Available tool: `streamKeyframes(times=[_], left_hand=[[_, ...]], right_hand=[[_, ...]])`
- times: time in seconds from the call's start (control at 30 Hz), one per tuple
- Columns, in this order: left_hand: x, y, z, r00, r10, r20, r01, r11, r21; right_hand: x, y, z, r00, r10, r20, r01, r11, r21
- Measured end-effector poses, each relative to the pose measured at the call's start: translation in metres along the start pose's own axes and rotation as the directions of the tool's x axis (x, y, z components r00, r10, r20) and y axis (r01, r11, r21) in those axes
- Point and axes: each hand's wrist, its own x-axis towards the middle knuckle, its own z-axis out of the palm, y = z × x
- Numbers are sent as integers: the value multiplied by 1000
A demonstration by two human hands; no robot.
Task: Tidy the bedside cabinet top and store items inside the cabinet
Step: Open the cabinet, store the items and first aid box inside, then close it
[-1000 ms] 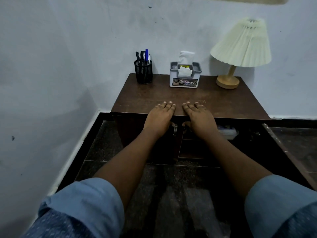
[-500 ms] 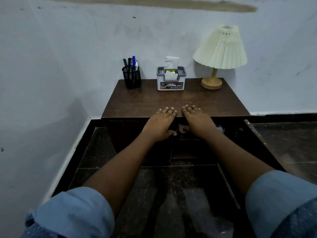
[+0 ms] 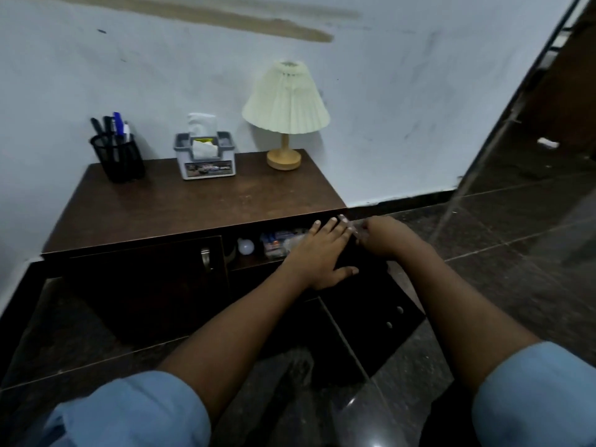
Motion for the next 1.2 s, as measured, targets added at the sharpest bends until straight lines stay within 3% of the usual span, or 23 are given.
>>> streamKeyframes(times=[0.13, 0.3, 0.43, 0.63, 0.83, 0.9, 0.97, 1.03, 1.2], left_hand=[[18, 34, 11, 996, 89, 25, -91, 995, 50], [18, 37, 6, 993, 69, 98, -72, 997, 27], [3, 23, -1, 988, 56, 141, -49, 997, -52], [-28, -1, -12, 992, 18, 126, -16, 1000, -20], [-53, -30, -24, 979, -95, 179, 93, 995, 22], [-61, -42, -27, 972, -134, 192, 132, 991, 28], [-70, -56, -31, 969, -169, 181, 164, 986, 44], [-79, -70, -35, 972, -183, 150, 173, 982, 74], [-96, -85, -41, 990, -139, 39, 128, 971, 204]], right_hand=[[-12, 37, -3, 982, 108, 156, -134, 977, 165], [-17, 37, 1, 960, 84, 269, -186, 906, 380], [-15, 23, 5, 936, 45, 348, -211, 865, 456], [-11, -14, 12, 919, -76, 386, -157, 829, 537], [-7, -55, 32, 932, -134, 336, -121, 760, 639], [-5, -69, 36, 953, -102, 285, -92, 799, 594], [-2, -81, 38, 990, -82, 113, 31, 918, 396], [0, -92, 45, 993, -103, -65, 115, 967, 228], [4, -106, 69, 876, -297, -380, 337, 940, 43]])
